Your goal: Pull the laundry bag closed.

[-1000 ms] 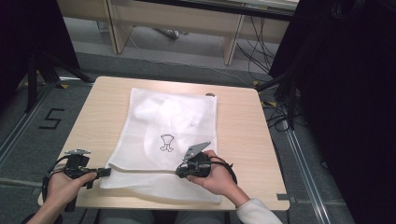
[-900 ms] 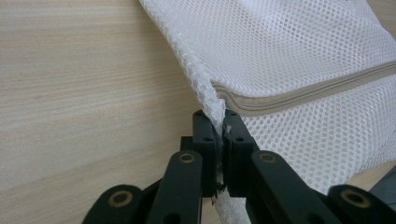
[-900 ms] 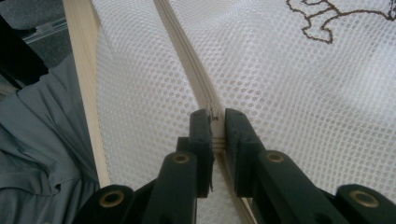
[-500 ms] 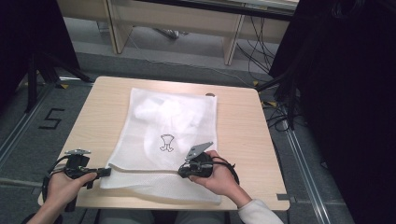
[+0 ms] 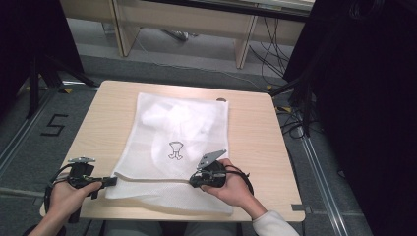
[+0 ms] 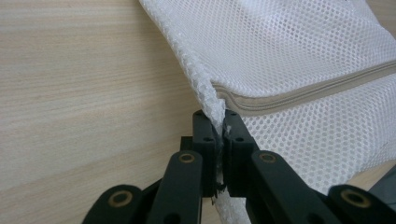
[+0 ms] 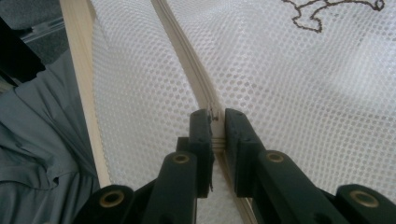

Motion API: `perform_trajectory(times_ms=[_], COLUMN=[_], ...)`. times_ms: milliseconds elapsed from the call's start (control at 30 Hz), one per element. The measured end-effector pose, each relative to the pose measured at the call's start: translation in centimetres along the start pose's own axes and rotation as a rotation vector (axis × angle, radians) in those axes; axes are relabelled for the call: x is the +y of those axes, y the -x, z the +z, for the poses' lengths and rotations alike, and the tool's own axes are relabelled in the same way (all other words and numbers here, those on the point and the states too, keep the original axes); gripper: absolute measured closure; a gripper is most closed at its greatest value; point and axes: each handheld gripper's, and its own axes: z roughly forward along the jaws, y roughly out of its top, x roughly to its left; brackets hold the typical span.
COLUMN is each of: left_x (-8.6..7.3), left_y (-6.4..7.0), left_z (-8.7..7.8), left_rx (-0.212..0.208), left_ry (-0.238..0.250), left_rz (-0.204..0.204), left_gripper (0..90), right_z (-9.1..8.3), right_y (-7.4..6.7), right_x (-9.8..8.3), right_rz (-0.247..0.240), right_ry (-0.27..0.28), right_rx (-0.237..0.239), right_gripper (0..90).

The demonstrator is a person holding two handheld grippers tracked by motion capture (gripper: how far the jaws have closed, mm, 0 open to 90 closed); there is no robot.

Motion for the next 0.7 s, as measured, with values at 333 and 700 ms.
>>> perform_trajectory(times_ms=[333,700], left_x=[-0.06,0.0], left_y=[0.06,0.06], left_z=[0.11,0.16], left_rx=[0.009,-0.003], left_ry=[0.017,0.015], left_rz=[-0.003,-0.017], left_gripper=[85.2,85.3], right_z=[-0.28,-0.8], right_y=[0.13,0.33], right_x=[-0.42,-0.75], right_rz=[0.012,0.009], right_ry=[0.005,0.001], right_rx=[-0.004,-0.013], right_gripper=[82.5,82.5])
